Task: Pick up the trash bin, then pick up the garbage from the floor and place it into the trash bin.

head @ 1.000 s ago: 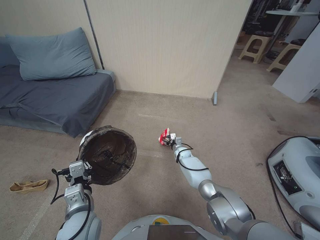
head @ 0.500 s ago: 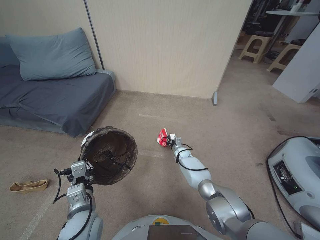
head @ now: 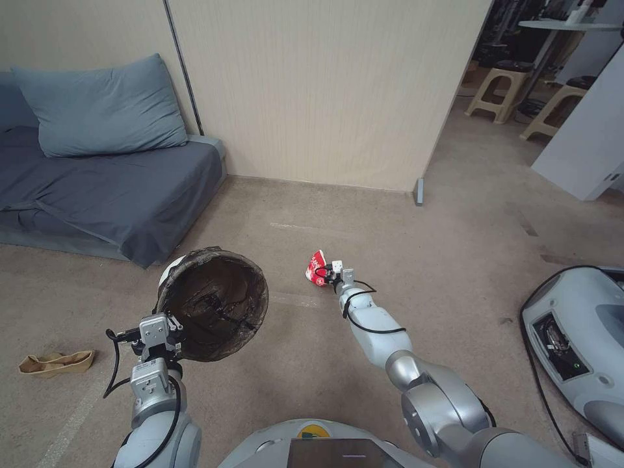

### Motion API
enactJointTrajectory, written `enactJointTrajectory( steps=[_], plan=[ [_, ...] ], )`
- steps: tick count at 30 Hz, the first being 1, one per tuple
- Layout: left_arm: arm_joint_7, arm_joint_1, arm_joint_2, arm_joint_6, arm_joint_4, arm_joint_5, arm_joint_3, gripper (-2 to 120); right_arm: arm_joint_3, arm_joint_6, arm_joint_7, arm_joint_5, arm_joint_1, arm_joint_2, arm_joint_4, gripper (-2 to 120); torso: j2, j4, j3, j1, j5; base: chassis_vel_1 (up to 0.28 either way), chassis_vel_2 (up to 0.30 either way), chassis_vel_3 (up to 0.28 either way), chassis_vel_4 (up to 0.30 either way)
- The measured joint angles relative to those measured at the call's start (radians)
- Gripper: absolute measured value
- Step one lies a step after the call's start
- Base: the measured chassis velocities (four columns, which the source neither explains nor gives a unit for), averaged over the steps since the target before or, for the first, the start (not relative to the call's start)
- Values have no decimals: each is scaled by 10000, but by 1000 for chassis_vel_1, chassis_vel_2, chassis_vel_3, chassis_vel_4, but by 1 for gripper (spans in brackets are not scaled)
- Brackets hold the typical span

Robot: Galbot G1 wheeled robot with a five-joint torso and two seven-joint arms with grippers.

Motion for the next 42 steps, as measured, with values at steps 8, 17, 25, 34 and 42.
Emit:
enactJointTrajectory(
  steps=[8, 17, 25, 34, 42],
  plan=[
    [0, -10, 2, -7, -4, 4, 5, 0, 73, 235, 5, -120, -21, 16, 48, 0, 0, 0, 0, 0, 0, 0, 0, 0, 0],
    [-2, -41, 3, -10, 29, 4, 6, 0, 51, 362, 21, -115, -297, -110, 800, 0, 0, 0, 0, 0, 0, 0, 0, 0, 0],
    [-5, -58, 10, -11, 105, 4, 13, 0, -57, 334, 59, 216, -799, -420, 2121, 0, 0, 0, 1, 0, 0, 0, 0, 0, 0],
    [-9, -145, 135, 91, 370, -307, 183, 0, -288, 238, 43, 803, -1602, -937, 4304, 0, 0, 1, 0, 0, 1, 0, 0, 0, 0],
    [96, -170, 520, 476, 733, -1388, 479, 0, -402, 470, -1057, 1883, -3033, -1719, 7619, 0, 0, 0, 0, 0, 0, 0, 0, 0, 0]
  ],
)
